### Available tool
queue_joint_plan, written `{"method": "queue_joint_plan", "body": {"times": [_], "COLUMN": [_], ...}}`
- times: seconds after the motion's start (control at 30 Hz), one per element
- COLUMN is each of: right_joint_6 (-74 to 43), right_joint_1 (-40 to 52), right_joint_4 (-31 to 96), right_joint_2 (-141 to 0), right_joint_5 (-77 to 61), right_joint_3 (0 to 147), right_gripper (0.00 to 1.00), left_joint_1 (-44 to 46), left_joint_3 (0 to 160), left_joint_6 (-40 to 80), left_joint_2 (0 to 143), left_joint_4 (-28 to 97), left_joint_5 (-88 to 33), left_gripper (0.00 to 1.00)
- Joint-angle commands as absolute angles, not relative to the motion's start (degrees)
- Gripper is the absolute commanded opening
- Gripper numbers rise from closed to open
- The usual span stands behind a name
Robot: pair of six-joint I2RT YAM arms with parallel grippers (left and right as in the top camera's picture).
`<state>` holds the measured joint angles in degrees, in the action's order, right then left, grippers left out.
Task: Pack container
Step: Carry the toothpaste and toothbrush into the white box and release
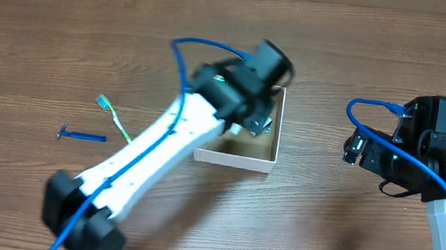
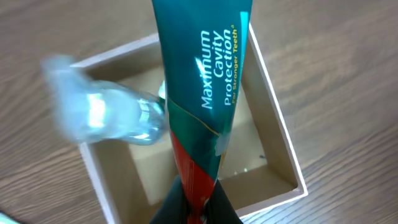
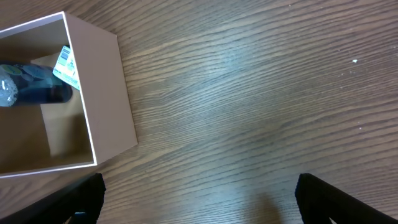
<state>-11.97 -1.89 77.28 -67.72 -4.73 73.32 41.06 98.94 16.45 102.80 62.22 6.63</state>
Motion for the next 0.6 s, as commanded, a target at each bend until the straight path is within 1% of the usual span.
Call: {"method": "queue_joint_plan", "body": {"times": [0.0,0.1,0.13,0.17,0.2,0.3,0.4,0.43,0.5,0.57], "right_joint_6": [-11.7,-11.7,-11.7,-11.7,-11.7,-11.7,-11.7,-11.7,-11.7,-11.7], "right_joint_1": [-2.1,-2.1,-2.1,-2.1,-2.1,-2.1,-2.1,-2.1,-2.1,-2.1], "right_joint_4": [77.3,77.4,77.4,77.4,77.4,77.6,77.5,77.5,77.5,77.4], "right_joint_2": [-67.3,-67.3,-67.3,-67.3,-67.3,-67.3,-67.3,-67.3,-67.3,-67.3], "right_joint_5": [-5.3,-5.3,-5.3,-5.3,-5.3,-5.3,-5.3,-5.3,-5.3,-5.3], "right_joint_3": [73.1,73.1,73.1,73.1,73.1,73.1,73.1,73.1,73.1,73.1], "right_gripper": [1.0,1.0,1.0,1.0,1.0,1.0,1.0,1.0,1.0,1.0], "left_joint_1": [42.3,41.6,41.6,41.6,41.6,41.6,41.3,40.1,34.0,24.6], "left_joint_3": [98.6,98.6,98.6,98.6,99.2,105.7,110.5,110.5,110.3,109.0], "left_joint_6": [14.5,13.7,13.7,13.7,13.7,15.4,19.4,22.0,26.2,29.3], "left_joint_2": [110.3,115.3,116.3,116.5,116.0,110.8,100.9,96.2,91.5,90.7], "left_joint_4": [61.3,59.8,60.1,60.1,61.1,67.4,71.0,71.9,75.7,79.5], "left_joint_5": [9.6,9.4,9.4,9.4,9.4,10.7,19.6,24.6,27.0,24.0], "left_gripper": [0.04,0.05,0.23,0.63,0.73,0.77,0.8,0.84,0.87,0.88]}}
